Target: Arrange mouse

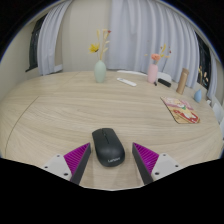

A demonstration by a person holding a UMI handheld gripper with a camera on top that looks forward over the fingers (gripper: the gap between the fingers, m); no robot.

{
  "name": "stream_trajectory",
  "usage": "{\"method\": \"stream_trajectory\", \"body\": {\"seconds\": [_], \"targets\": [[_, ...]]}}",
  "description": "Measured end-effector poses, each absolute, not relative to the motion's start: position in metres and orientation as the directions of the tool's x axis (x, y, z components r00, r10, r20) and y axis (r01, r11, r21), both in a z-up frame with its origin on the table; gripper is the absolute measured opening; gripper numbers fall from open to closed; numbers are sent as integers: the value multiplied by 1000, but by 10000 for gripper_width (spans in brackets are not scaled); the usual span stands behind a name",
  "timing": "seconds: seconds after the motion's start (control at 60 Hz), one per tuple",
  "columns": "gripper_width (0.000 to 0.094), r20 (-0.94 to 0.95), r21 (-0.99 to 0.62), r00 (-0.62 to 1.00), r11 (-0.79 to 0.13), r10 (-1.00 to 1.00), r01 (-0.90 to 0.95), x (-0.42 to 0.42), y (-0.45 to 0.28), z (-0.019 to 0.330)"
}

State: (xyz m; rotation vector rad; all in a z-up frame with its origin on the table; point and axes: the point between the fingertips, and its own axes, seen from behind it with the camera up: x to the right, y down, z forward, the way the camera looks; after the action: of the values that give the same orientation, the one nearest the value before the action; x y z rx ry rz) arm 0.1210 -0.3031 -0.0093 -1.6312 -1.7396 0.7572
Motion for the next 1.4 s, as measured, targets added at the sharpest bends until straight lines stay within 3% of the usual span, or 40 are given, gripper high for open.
{"method": "stream_trajectory", "body": {"seconds": [0.267, 0.333, 0.4, 0.683, 0.767, 0.883, 1.0, 1.083, 1.2, 1.4], "targets": [[827, 19, -765, 16, 4, 1000, 645, 74, -289, -12], [714, 12, -762, 17, -2, 1000, 648, 73, -288, -13], [477, 16, -759, 21, -2, 1000, 651, 75, -290, -13], [397, 3, -722, 60, -39, 998, 691, 83, -285, -7], [397, -16, -740, 72, -60, 997, 670, 82, -277, 24], [397, -19, -801, 70, -58, 997, 596, 57, -238, 98], [398, 3, -853, 111, -56, 994, 519, 13, -161, 162], [398, 54, -874, 161, -31, 986, 486, -20, -90, 180], [396, 85, -868, 216, -34, 973, 496, -61, 2, 157], [394, 2, -786, 220, -134, 975, 603, -97, 78, 48]]}}
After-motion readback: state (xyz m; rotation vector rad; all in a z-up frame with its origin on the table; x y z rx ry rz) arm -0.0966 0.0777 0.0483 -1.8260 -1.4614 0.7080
